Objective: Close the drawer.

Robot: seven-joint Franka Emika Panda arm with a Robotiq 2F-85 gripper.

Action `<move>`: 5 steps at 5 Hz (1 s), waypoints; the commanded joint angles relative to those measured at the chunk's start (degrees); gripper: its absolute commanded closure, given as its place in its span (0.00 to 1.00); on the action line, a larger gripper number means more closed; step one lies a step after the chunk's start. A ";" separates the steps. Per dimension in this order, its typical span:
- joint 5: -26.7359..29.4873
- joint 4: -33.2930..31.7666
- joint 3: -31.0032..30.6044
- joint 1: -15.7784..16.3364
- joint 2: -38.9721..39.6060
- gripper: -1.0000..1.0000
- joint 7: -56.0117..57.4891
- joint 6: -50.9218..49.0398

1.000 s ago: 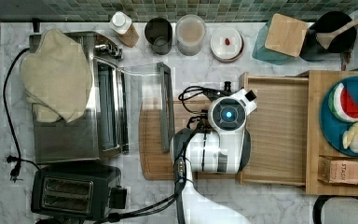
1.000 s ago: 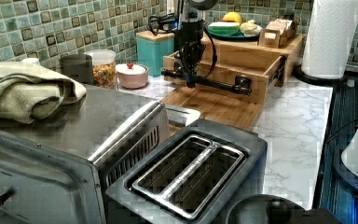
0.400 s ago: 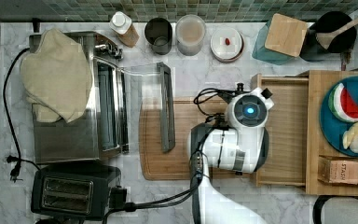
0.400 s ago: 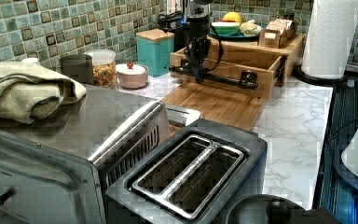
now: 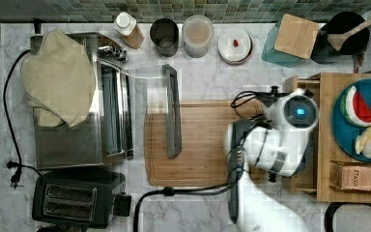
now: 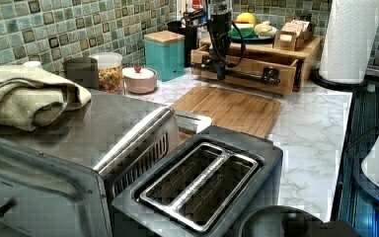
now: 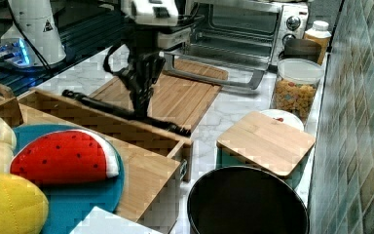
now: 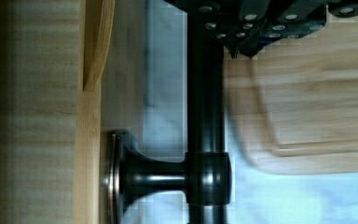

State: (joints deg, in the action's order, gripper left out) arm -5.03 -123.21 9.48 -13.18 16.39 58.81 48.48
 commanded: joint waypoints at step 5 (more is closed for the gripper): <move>-7.00 11.03 11.02 -5.77 3.03 1.00 -5.36 3.23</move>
State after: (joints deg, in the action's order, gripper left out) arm -10.06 -119.29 13.80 -14.06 19.37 56.29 49.21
